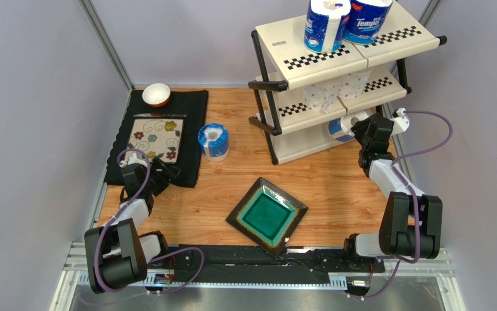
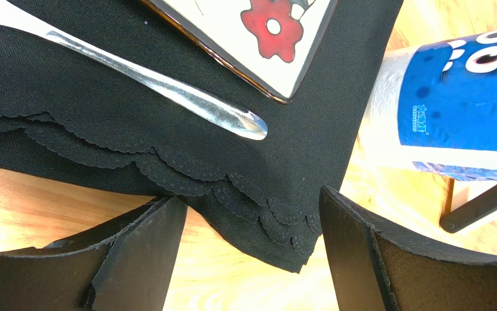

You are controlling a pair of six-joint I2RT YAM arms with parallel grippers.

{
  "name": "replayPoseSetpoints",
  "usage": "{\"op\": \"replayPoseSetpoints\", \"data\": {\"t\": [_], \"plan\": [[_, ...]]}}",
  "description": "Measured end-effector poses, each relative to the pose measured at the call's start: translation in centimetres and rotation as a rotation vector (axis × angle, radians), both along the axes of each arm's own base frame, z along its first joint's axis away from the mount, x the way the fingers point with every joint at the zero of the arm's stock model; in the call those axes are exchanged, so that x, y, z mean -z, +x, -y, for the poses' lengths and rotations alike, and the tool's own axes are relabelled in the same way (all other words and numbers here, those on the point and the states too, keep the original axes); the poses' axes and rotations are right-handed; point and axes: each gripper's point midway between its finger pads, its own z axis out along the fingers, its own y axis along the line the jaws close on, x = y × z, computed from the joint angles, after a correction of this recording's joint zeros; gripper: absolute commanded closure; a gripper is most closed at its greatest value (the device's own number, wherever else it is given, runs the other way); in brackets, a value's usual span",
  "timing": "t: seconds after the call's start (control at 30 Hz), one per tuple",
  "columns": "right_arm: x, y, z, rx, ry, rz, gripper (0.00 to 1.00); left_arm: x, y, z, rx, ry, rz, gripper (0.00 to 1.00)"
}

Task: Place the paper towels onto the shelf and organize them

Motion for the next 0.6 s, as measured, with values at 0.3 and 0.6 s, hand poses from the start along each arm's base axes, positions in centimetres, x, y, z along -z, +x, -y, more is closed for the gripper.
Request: {"op": "replayPoseSetpoints", "data": {"t": [0.3,0.6], "plan": [[0.8,1.6,0.2,0.011,0.041,0.043,0.69,0.0,0.1,0.1,0.006,-0.004,0.004,0.16],[2.3,2.6,0.2,0.011,0.07,0.033,0.65,0.0,0.1,0.1,0.008,-0.007,0.005,0.16]]}}
